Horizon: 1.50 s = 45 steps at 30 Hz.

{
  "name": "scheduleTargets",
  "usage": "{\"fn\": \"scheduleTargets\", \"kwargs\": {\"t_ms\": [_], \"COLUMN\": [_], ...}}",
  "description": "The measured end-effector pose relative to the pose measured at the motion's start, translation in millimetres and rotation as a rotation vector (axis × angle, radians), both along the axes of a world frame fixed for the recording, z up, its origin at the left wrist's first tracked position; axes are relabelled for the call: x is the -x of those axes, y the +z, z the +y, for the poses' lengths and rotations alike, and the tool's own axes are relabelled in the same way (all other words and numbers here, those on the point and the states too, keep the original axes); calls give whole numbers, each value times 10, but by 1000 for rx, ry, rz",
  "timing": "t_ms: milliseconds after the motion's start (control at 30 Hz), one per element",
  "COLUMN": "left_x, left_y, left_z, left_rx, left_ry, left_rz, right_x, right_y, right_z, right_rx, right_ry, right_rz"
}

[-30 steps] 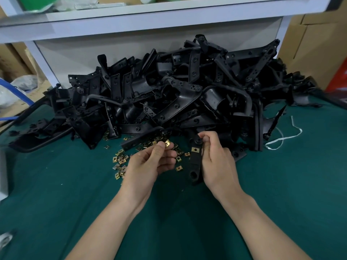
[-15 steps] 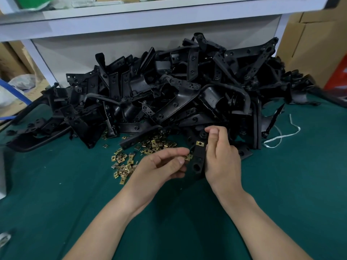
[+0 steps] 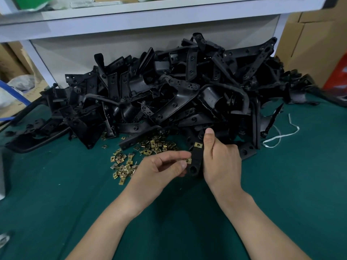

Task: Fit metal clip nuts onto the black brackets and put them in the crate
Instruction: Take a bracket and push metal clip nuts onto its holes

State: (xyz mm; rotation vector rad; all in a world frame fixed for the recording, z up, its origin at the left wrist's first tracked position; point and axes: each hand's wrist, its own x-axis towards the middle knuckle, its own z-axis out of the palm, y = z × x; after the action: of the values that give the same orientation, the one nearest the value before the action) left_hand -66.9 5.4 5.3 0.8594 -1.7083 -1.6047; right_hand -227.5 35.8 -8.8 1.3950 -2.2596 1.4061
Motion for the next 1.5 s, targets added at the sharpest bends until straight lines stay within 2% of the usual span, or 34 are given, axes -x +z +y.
{"fn": "scheduleTargets", "kwargs": {"t_ms": [300,533,733,1000,1367,1433,1500], "left_x": [151,258,245,283,270,265,246], "left_y": [-31,-111,-153,-188,-239,-222,-194], "left_z": [184,308,312,281,216,213,204], "left_rx": [14,163,549,882,972,945,835], "left_ry": [117,179,245,398,371,367,379], "left_rz": [36,-230,-479,-461,-414,-436,-428], "right_x": [19,15,2,-12,-4,2,-2], "right_y": [-44,-26,-17,-33,-67,-68,-56], "right_z": [-30,-29,-23,-18,-33,-25,-17], "right_rx": [-88,-134,-107,-110,-115,-103,-59], "right_ry": [-59,-74,-57,-48,-40,-18,36], "right_rz": [61,60,34,53,125,116,80]}}
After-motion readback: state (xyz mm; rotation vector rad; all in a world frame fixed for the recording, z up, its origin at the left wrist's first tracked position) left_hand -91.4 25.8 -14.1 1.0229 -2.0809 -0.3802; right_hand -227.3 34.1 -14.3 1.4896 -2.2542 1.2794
